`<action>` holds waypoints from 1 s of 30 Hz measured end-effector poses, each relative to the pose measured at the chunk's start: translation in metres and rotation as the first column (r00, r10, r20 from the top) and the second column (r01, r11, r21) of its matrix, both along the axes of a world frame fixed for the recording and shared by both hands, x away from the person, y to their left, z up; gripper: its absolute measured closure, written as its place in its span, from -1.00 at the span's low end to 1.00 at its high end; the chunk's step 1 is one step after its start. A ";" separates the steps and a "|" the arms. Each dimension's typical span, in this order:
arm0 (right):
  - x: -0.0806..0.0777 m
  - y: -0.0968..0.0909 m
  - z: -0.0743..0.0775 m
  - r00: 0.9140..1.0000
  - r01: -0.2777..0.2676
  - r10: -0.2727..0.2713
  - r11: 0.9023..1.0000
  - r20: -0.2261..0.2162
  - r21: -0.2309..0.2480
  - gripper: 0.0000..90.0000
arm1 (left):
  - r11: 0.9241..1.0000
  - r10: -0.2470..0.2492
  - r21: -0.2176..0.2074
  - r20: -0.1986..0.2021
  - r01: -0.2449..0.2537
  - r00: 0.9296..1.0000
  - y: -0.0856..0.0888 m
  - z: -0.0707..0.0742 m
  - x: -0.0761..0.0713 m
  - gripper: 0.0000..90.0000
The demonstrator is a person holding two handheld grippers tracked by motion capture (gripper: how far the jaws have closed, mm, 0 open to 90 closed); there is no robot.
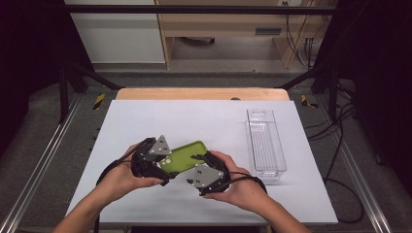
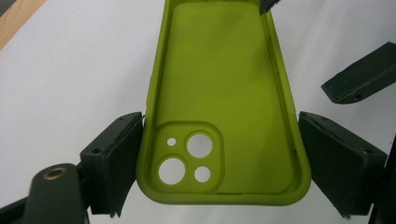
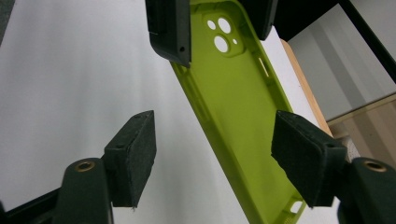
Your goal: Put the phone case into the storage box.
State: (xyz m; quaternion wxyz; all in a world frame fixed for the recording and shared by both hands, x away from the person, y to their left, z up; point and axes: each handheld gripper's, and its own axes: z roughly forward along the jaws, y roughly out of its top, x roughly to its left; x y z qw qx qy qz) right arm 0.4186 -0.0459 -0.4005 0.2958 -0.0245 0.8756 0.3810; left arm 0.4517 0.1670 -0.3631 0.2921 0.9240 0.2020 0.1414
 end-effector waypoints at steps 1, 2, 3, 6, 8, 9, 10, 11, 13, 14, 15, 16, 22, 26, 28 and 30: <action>0.000 0.001 0.000 1.000 -0.004 0.004 1.000 0.004 -0.007 -0.27 | 1.000 -0.002 0.003 0.001 0.002 1.000 0.000 0.000 0.000 -0.64; 0.000 0.001 0.000 1.000 -0.009 0.009 1.000 0.008 -0.005 -0.25 | 1.000 -0.003 0.006 0.001 0.003 1.000 -0.001 0.001 0.000 -0.64; 0.000 0.002 0.001 1.000 -0.012 0.012 1.000 0.010 -0.009 -0.23 | 1.000 -0.003 0.006 0.001 0.003 1.000 -0.001 0.001 0.000 -0.64; -0.001 0.004 0.002 1.000 -0.015 0.015 1.000 0.011 -0.006 -0.19 | 1.000 -0.004 0.009 0.006 0.004 1.000 -0.001 0.002 0.000 -0.64; -0.001 0.005 0.003 1.000 -0.018 0.018 1.000 0.020 -0.011 -0.16 | 1.000 -0.005 0.009 0.006 0.005 1.000 -0.001 0.002 0.001 -0.64; -0.001 0.005 0.003 1.000 -0.020 0.020 1.000 0.020 -0.007 -0.15 | 1.000 -0.006 0.013 0.005 0.006 1.000 -0.001 0.002 0.001 -0.64; -0.001 0.005 0.003 1.000 -0.020 0.020 1.000 0.020 -0.007 -0.15 | 1.000 -0.006 0.013 0.005 0.006 1.000 -0.001 0.002 0.001 -0.64; -0.001 0.006 0.004 1.000 -0.018 0.018 1.000 0.021 -0.013 -0.12 | 1.000 -0.008 0.015 0.003 0.008 1.000 -0.001 0.002 0.000 -0.64; -0.001 0.006 0.004 1.000 -0.018 0.018 1.000 0.024 -0.018 -0.09 | 1.000 -0.009 0.015 0.004 0.009 1.000 -0.001 0.002 0.000 -0.64; -0.001 0.006 0.004 1.000 -0.016 0.017 1.000 0.025 -0.019 -0.08 | 1.000 -0.009 0.015 0.004 0.009 1.000 -0.001 0.002 0.000 -0.64; 0.000 0.007 0.004 0.999 -0.021 0.022 1.000 0.034 -0.022 -0.07 | 1.000 -0.009 0.014 0.004 0.009 1.000 -0.001 0.002 0.000 -0.64; 0.000 0.007 0.004 0.999 -0.021 0.022 1.000 0.034 -0.022 -0.07 | 1.000 -0.009 0.014 0.004 0.009 1.000 -0.001 0.002 0.000 -0.64; -0.003 0.009 0.002 0.998 -0.033 0.036 0.998 0.052 -0.052 0.03 | 1.000 -0.015 0.021 0.002 0.014 1.000 -0.002 0.003 0.000 -0.64; -0.003 0.011 0.002 0.997 -0.042 0.046 0.997 0.063 -0.059 0.07 | 1.000 -0.018 0.023 0.002 0.018 1.000 -0.003 0.005 0.000 -0.64; -0.002 0.012 0.003 0.995 -0.052 0.057 0.996 0.080 -0.072 0.12 | 1.000 -0.017 0.024 0.003 0.017 1.000 -0.003 0.005 0.000 -0.64; -0.003 0.013 0.003 0.995 -0.055 0.061 0.996 0.083 -0.072 0.16 | 0.999 -0.022 0.029 0.005 0.021 1.000 -0.003 0.007 0.000 -0.64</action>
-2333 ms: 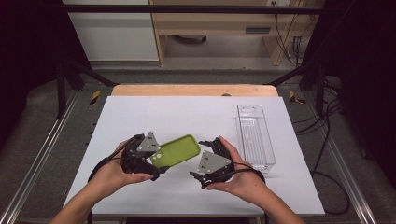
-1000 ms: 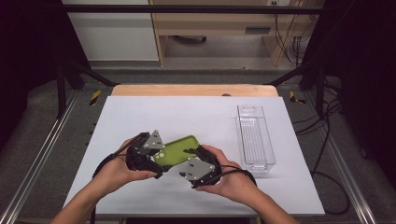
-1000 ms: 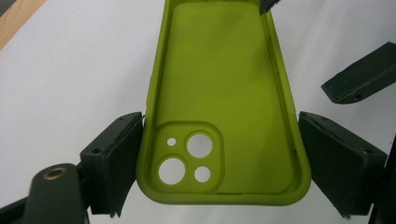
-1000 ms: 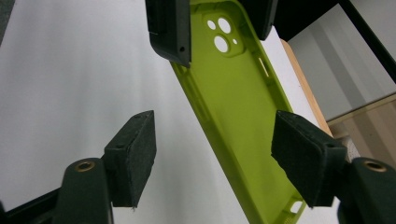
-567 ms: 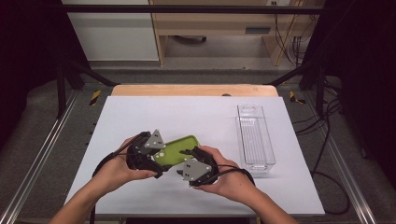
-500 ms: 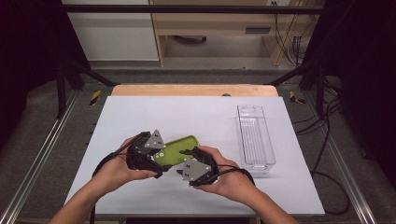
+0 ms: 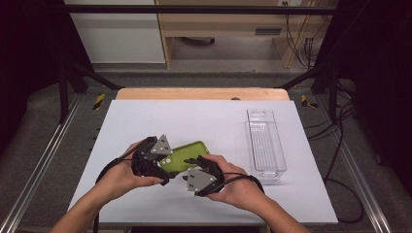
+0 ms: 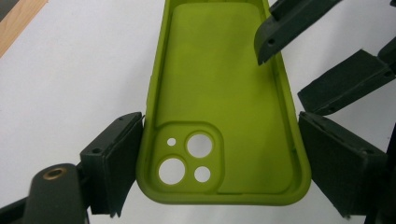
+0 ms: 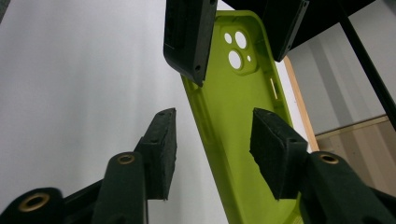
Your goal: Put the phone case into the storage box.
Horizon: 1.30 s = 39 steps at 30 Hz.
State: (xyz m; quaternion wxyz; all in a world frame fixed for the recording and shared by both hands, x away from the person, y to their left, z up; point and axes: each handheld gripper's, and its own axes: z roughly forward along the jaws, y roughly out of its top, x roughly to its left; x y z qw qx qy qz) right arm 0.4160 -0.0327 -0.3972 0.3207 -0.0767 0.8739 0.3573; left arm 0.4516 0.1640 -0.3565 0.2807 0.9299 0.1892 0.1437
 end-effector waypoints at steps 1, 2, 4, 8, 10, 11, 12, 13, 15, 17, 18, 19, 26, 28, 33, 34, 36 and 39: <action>0.000 0.000 0.001 1.000 -0.004 0.004 1.000 0.005 -0.007 0.20 | 1.000 0.000 -0.001 0.000 0.000 1.000 0.000 0.002 0.000 -0.64; 0.000 0.000 0.001 1.000 -0.004 0.004 1.000 0.005 -0.007 0.20 | 1.000 0.000 -0.001 0.000 0.000 1.000 0.000 0.002 0.000 -0.64; 0.000 0.001 0.002 1.000 -0.004 0.004 1.000 0.006 -0.004 0.23 | 1.000 0.000 0.000 0.002 0.000 1.000 0.000 0.004 0.001 -0.64; 0.003 0.001 0.005 1.000 -0.013 0.013 1.000 0.023 -0.013 0.31 | 1.000 0.000 0.007 0.009 0.000 1.000 0.000 0.009 0.003 -0.64; 0.003 0.001 0.006 1.000 -0.014 0.014 1.000 0.023 -0.016 0.33 | 1.000 -0.001 0.011 0.013 0.001 1.000 0.000 0.012 0.004 -0.64; 0.004 0.002 0.007 1.000 -0.016 0.017 1.000 0.026 -0.016 0.34 | 1.000 -0.001 0.012 0.017 0.000 1.000 0.000 0.013 0.005 -0.64; 0.005 0.001 0.008 0.999 -0.018 0.019 1.000 0.032 -0.024 0.35 | 1.000 -0.001 0.012 0.017 0.000 1.000 0.000 0.013 0.005 -0.64; 0.005 0.001 0.008 0.999 -0.016 0.017 1.000 0.035 -0.024 0.36 | 1.000 -0.003 0.020 0.019 0.002 1.000 -0.001 0.016 0.007 -0.64; 0.007 0.001 0.010 0.999 -0.013 0.014 1.000 0.038 -0.024 0.37 | 1.000 -0.002 0.019 0.019 0.002 1.000 -0.001 0.018 0.008 -0.64; 0.008 0.000 0.011 0.999 -0.011 0.012 1.000 0.039 -0.026 0.40 | 1.000 -0.008 0.027 0.019 0.007 1.000 -0.001 0.020 0.009 -0.64; 0.008 0.000 0.011 0.999 -0.011 0.012 1.000 0.039 -0.026 0.40 | 1.000 -0.008 0.027 0.019 0.007 1.000 -0.001 0.020 0.009 -0.64; 0.009 0.000 0.011 0.999 -0.012 0.013 1.000 0.039 -0.023 0.42 | 0.999 -0.012 0.030 0.021 0.011 1.000 -0.002 0.021 0.010 -0.64; 0.012 0.000 0.014 0.998 -0.022 0.024 0.999 0.050 -0.036 0.52 | 0.999 -0.014 0.029 0.024 0.013 1.000 -0.004 0.025 0.012 -0.64; 0.012 0.001 0.014 0.998 -0.023 0.024 0.999 0.049 -0.035 0.53 | 1.000 -0.014 0.028 0.024 0.013 1.000 -0.004 0.025 0.013 -0.64; 0.013 0.002 0.014 0.998 -0.028 0.030 0.998 0.053 -0.051 0.60 | 0.999 -0.017 0.029 0.017 0.016 1.000 -0.004 0.023 0.014 -0.64; 0.013 0.002 0.014 0.998 -0.029 0.032 0.998 0.056 -0.053 0.60 | 0.999 -0.017 0.029 0.017 0.016 1.000 -0.004 0.023 0.014 -0.64; 0.013 0.003 0.014 0.998 -0.029 0.032 0.998 0.055 -0.052 0.61 | 0.999 -0.019 0.028 0.014 0.018 1.000 -0.004 0.023 0.015 -0.64; 0.014 0.003 0.013 0.998 -0.032 0.036 0.998 0.061 -0.057 0.66 | 0.999 -0.021 0.030 0.011 0.021 1.000 -0.004 0.022 0.015 -0.64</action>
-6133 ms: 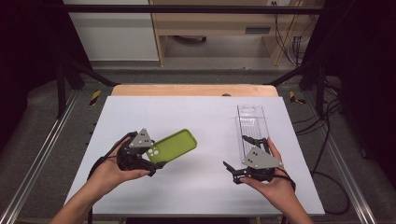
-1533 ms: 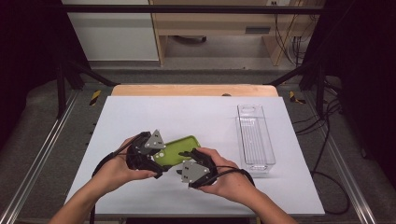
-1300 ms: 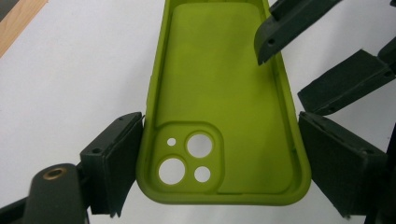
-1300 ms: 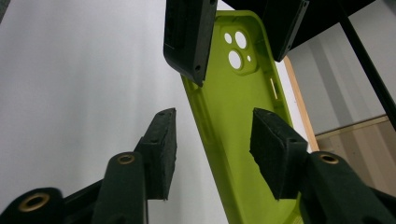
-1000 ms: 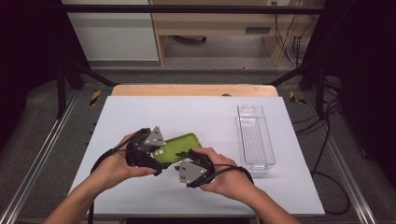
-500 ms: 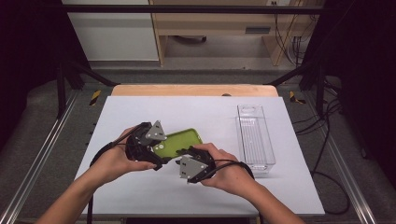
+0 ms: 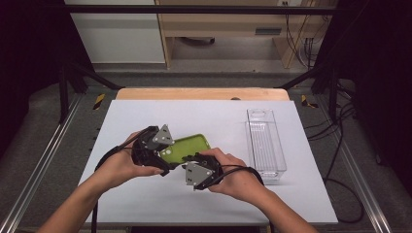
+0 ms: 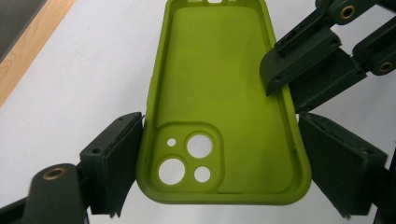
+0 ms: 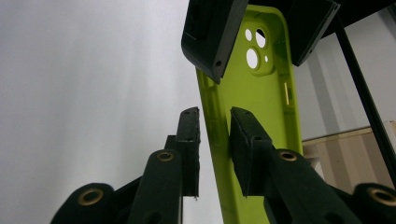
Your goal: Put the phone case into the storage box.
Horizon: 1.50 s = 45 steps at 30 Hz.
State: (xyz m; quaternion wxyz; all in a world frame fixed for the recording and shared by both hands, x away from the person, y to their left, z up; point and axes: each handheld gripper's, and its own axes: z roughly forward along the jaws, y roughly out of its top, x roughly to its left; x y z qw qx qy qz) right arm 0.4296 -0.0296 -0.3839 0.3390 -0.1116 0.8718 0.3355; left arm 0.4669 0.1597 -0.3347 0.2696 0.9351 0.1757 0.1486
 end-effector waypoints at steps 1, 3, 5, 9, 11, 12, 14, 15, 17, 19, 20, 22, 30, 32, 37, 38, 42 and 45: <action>0.000 0.000 0.000 1.000 -0.001 0.001 1.000 -0.001 0.000 0.67 | 1.000 -0.001 0.000 0.000 0.001 1.000 0.000 0.000 0.000 -0.64; 0.000 0.000 0.000 1.000 -0.001 0.001 1.000 0.002 -0.002 0.68 | 1.000 -0.003 0.003 0.000 0.003 1.000 0.000 0.000 0.001 -0.64; 0.000 0.000 0.000 1.000 0.000 0.000 1.000 0.008 -0.006 0.69 | 1.000 -0.005 -0.002 -0.001 0.005 1.000 0.000 0.000 0.000 -0.64; 0.000 0.000 0.000 1.000 -0.001 0.001 1.000 0.015 -0.016 0.69 | 1.000 -0.008 -0.002 -0.002 0.008 1.000 -0.001 0.000 0.000 -0.64; -0.001 0.000 -0.001 1.000 -0.001 0.002 1.000 0.011 -0.015 0.70 | 1.000 -0.011 -0.001 -0.002 0.011 1.000 -0.002 -0.001 0.000 -0.64; -0.001 0.000 -0.001 1.000 -0.003 0.003 1.000 0.014 -0.019 0.71 | 1.000 -0.011 -0.001 -0.002 0.011 1.000 -0.002 -0.001 0.000 -0.64; -0.001 0.001 -0.002 1.000 -0.004 0.004 1.000 0.017 -0.023 0.72 | 1.000 -0.013 -0.002 -0.002 0.013 1.000 -0.002 -0.001 0.000 -0.64; -0.001 0.001 -0.002 1.000 -0.004 0.004 1.000 0.017 -0.023 0.72 | 1.000 -0.013 -0.002 -0.002 0.013 1.000 -0.002 -0.001 0.000 -0.64; -0.001 0.001 -0.002 1.000 -0.010 0.011 0.999 0.029 -0.033 0.72 | 1.000 -0.013 0.000 -0.001 0.013 1.000 -0.002 -0.001 0.000 -0.64; -0.001 0.002 -0.003 0.999 -0.008 0.010 0.999 0.031 -0.036 0.73 | 1.000 -0.014 0.004 -0.003 0.014 1.000 -0.002 -0.001 0.001 -0.64; -0.001 0.002 -0.004 0.999 -0.009 0.011 0.999 0.033 -0.040 0.74 | 1.000 -0.014 0.005 -0.003 0.014 1.000 -0.002 -0.002 0.001 -0.64; -0.001 0.002 -0.004 0.999 -0.012 0.013 0.999 0.033 -0.042 0.74 | 1.000 -0.015 0.005 -0.003 0.015 1.000 -0.001 -0.002 0.001 -0.64; -0.002 0.002 -0.004 0.999 -0.017 0.018 0.999 0.036 -0.049 0.76 | 1.000 -0.014 0.007 -0.003 0.015 1.000 -0.002 -0.002 0.001 -0.64; -0.002 0.002 -0.004 0.999 -0.013 0.015 0.999 0.033 -0.048 0.77 | 1.000 -0.014 0.008 -0.005 0.014 1.000 -0.002 -0.002 0.001 -0.64; -0.001 0.002 -0.004 0.999 -0.015 0.017 0.999 0.036 -0.051 0.77 | 1.000 -0.015 0.011 -0.003 0.015 1.000 -0.002 -0.002 0.001 -0.64; -0.001 0.002 -0.004 0.999 -0.012 0.014 0.999 0.036 -0.052 0.77 | 1.000 -0.015 0.011 -0.002 0.015 1.000 -0.002 -0.002 0.001 -0.64; -0.001 0.003 -0.004 0.999 -0.013 0.015 0.999 0.035 -0.052 0.77 | 1.000 -0.017 0.011 0.000 0.017 1.000 -0.002 -0.003 0.001 -0.64; -0.001 0.003 -0.004 0.999 -0.017 0.019 0.998 0.035 -0.054 0.78 | 1.000 -0.019 0.014 -0.002 0.019 1.000 -0.002 -0.003 0.001 -0.64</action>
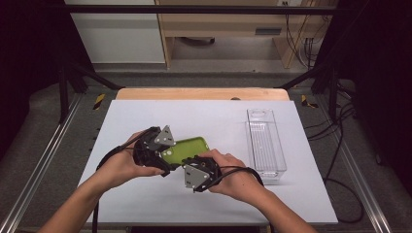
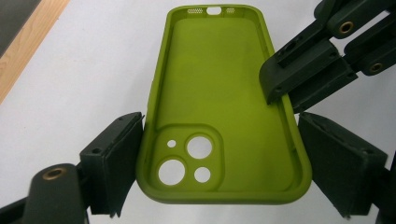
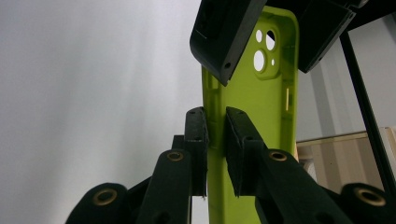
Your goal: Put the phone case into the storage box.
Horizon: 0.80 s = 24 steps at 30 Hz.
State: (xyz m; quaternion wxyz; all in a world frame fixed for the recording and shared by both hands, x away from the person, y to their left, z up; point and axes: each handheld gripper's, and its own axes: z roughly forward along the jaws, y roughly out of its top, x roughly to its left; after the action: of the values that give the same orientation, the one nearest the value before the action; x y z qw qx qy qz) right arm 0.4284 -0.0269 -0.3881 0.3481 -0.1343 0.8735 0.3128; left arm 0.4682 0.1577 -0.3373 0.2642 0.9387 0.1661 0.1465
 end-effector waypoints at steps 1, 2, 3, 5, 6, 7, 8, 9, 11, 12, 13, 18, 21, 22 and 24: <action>0.000 0.000 0.000 1.000 0.001 -0.001 1.000 -0.003 0.003 0.78 | 1.000 0.001 -0.004 -0.002 -0.001 1.000 0.000 0.000 0.000 -0.64; 0.000 0.000 0.000 1.000 0.000 0.000 1.000 -0.002 0.000 0.78 | 1.000 0.001 -0.004 -0.001 -0.001 1.000 0.000 0.000 0.000 -0.64; 0.000 0.000 0.000 1.000 0.003 -0.003 1.000 -0.004 0.003 0.78 | 1.000 0.002 -0.005 -0.001 -0.002 1.000 0.000 0.000 0.000 -0.64; 0.001 0.000 0.000 1.000 0.002 -0.002 1.000 -0.003 0.002 0.78 | 1.000 0.002 -0.005 -0.001 -0.002 1.000 0.000 0.000 0.001 -0.64; 0.001 0.000 0.000 1.000 0.004 -0.004 1.000 -0.007 0.003 0.78 | 1.000 0.001 -0.004 -0.001 -0.001 1.000 0.000 0.000 0.001 -0.64; 0.001 0.000 0.000 1.000 0.004 -0.004 1.000 -0.008 0.002 0.78 | 1.000 0.001 -0.004 -0.001 -0.001 1.000 0.000 -0.001 0.001 -0.64; 0.000 0.000 -0.001 1.000 0.006 -0.006 1.000 -0.014 0.006 0.78 | 1.000 0.000 -0.003 -0.001 0.000 1.000 0.000 -0.001 0.001 -0.64; 0.001 0.000 0.000 1.000 0.001 -0.001 1.000 -0.010 0.002 0.78 | 1.000 0.000 -0.003 -0.001 0.000 1.000 0.000 -0.001 0.001 -0.64; 0.001 0.000 -0.001 1.000 0.003 -0.003 1.000 -0.018 0.005 0.78 | 1.000 -0.003 -0.003 0.001 0.003 1.000 0.000 -0.001 0.000 -0.64; 0.001 0.000 -0.001 1.000 0.002 -0.002 1.000 -0.018 0.003 0.78 | 1.000 -0.004 -0.002 0.001 0.004 1.000 0.000 -0.001 0.000 -0.64; 0.001 0.000 -0.001 1.000 0.002 -0.002 1.000 -0.020 0.003 0.78 | 1.000 -0.004 -0.002 0.001 0.004 1.000 0.000 -0.001 0.000 -0.64; 0.001 0.000 -0.001 1.000 0.005 -0.005 1.000 -0.027 0.004 0.78 | 1.000 -0.006 -0.003 0.006 0.006 1.000 0.000 -0.001 0.000 -0.64; 0.001 0.000 -0.001 1.000 0.002 -0.002 1.000 -0.029 0.003 0.79 | 1.000 -0.010 0.001 0.010 0.010 1.000 -0.001 -0.001 -0.001 -0.64; 0.002 0.000 -0.001 0.999 0.000 0.000 1.000 -0.034 0.003 0.79 | 1.000 -0.011 0.006 0.017 0.011 1.000 -0.002 -0.001 -0.002 -0.64; 0.002 0.000 -0.001 0.999 -0.003 0.003 1.000 -0.038 0.002 0.79 | 1.000 -0.012 0.008 0.019 0.012 1.000 -0.002 -0.002 -0.002 -0.64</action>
State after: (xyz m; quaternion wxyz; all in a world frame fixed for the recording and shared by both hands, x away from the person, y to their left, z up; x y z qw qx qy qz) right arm 0.4302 -0.0266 -0.3894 0.3313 -0.1293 0.8794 0.3166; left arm 0.4660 0.1556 -0.3389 0.2632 0.9392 0.1572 0.1546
